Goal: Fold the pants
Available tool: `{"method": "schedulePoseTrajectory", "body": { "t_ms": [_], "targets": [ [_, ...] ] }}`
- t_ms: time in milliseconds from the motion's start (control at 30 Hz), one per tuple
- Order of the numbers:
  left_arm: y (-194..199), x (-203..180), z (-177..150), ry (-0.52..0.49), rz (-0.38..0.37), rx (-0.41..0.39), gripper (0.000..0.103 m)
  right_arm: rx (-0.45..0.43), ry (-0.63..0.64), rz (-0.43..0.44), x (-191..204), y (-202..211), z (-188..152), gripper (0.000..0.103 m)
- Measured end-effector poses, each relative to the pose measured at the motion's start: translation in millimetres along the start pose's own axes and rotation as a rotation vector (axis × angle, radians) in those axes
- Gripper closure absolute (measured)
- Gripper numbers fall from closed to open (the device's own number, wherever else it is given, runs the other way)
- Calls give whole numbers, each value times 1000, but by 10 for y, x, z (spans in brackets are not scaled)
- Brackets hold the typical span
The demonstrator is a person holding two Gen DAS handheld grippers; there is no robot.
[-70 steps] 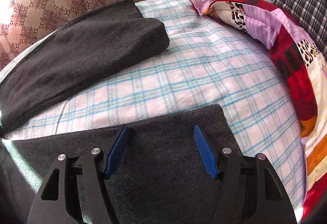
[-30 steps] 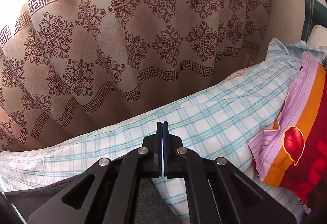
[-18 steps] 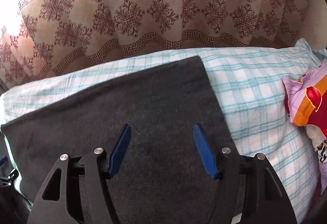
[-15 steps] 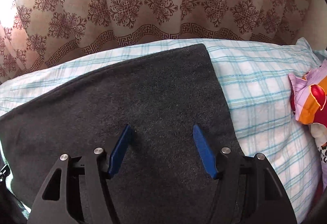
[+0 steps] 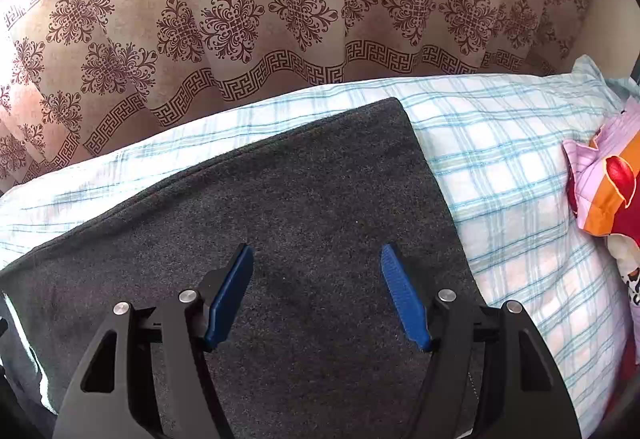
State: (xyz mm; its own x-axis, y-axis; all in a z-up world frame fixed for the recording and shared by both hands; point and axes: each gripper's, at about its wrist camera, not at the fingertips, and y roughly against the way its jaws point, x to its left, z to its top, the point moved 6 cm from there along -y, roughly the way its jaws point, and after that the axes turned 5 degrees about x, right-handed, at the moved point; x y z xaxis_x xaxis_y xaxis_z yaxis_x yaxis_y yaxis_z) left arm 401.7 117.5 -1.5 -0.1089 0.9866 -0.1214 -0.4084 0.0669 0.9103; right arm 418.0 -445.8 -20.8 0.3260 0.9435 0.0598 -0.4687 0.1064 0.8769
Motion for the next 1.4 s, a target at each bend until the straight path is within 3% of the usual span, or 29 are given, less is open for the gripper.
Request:
{"method": "schedulePoseTrajectory", "body": {
  "t_ms": [333, 433, 567, 667, 900, 933, 1000, 1067, 1167, 1267, 1400],
  "targets": [
    [-260, 332, 498, 381, -99, 122, 5, 12, -20, 12, 68, -59, 5, 36],
    [-399, 389, 460, 508, -89, 163, 9, 4, -18, 11, 68, -74, -5, 36],
    [-425, 418, 458, 620, -60, 145, 9, -5, 0, 6, 74, -96, -24, 36],
    [-395, 346, 503, 677, -86, 128, 9, -12, 3, 11, 66, -107, -33, 36],
    [-631, 288, 573, 738, 24, 162, 9, -22, 13, 4, 68, -89, -55, 36],
    [-648, 285, 570, 746, 43, 160, 11, -21, 11, 6, 63, -81, -62, 36],
    [-626, 273, 550, 748, 91, 157, 26, -19, 1, 16, 37, -58, -72, 36],
    [-586, 244, 547, 720, 98, 133, 51, -20, -24, 28, -2, -22, -65, 36],
    [-464, 282, 444, 695, 28, 101, 78, -23, -101, 64, -116, 40, -13, 36],
    [-332, 325, 316, 693, -88, 74, 92, -18, -190, 97, -251, 99, 87, 36],
    [-68, 299, 55, 652, -170, 30, 94, -21, -286, 137, -330, 179, 296, 36]
  ]
}}
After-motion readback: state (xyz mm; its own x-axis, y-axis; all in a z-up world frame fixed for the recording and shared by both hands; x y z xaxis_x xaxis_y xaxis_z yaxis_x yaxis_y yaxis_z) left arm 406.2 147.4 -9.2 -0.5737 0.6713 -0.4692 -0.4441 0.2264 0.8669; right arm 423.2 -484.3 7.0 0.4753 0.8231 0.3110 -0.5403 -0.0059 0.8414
